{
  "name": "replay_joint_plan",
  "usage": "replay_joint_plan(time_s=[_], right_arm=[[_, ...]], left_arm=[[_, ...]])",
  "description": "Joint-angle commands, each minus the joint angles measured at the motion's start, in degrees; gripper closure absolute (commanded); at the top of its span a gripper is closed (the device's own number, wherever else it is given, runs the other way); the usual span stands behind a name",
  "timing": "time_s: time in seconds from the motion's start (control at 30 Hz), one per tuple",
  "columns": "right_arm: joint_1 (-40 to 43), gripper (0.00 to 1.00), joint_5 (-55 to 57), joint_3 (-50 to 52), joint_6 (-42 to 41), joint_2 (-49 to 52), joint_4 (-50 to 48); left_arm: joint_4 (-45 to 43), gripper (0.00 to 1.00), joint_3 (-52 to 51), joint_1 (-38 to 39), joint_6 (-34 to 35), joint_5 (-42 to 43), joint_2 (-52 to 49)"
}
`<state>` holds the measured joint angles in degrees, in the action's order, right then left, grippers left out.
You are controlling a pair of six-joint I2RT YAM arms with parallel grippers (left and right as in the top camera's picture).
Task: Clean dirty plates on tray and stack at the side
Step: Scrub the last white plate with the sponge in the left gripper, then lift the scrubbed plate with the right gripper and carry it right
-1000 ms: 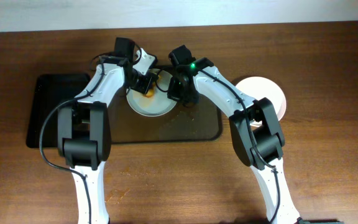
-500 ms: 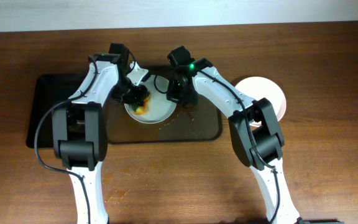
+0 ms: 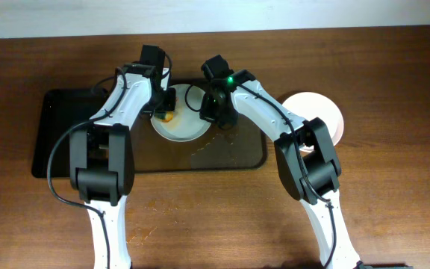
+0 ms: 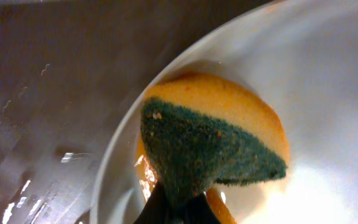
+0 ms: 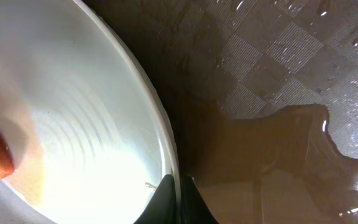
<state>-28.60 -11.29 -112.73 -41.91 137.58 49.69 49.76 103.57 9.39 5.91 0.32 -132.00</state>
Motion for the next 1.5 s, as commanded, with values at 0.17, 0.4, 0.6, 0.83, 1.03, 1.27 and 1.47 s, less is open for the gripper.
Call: replay_joint_plan(time_s=[0.17, 0.4, 0.6, 0.83, 1.03, 1.27, 1.47], right_arm=[[-1.0, 0.84, 1.7, 0.0, 1.5, 2.1, -4.0], [-1.0, 0.96, 1.8, 0.0, 1.4, 3.4, -7.2], [-1.0, 0.96, -1.2, 0.0, 1.4, 3.4, -3.8], [-0.9, 0.96, -2.9, 0.0, 1.4, 3.4, -1.8], [1.5, 0.96, -7.9, -0.1, 8.4, 0.7, 0.2], [0.5, 0.96, 16.2, -0.1, 15.4, -13.2, 9.1], [-3.0, 0.96, 35.8, -0.1, 15.5, -22.8, 13.9]], left_arm=[[8.2, 0.99, -3.1, -1.3, 3.4, -6.5, -4.0], [8.0, 0.99, -3.1, -1.3, 3.0, -6.1, -4.0], [7.0, 0.99, 0.7, -1.4, -14.7, 14.8, -4.0], [6.9, 1.00, 12.7, -5.4, -12.4, 26.6, -4.0], [7.0, 0.99, 23.8, -14.3, -3.7, 35.6, -4.0], [10.5, 0.99, 23.8, -15.8, -3.7, 31.3, -4.0], [11.9, 1.00, 23.8, -15.4, -3.8, 29.8, -4.0]])
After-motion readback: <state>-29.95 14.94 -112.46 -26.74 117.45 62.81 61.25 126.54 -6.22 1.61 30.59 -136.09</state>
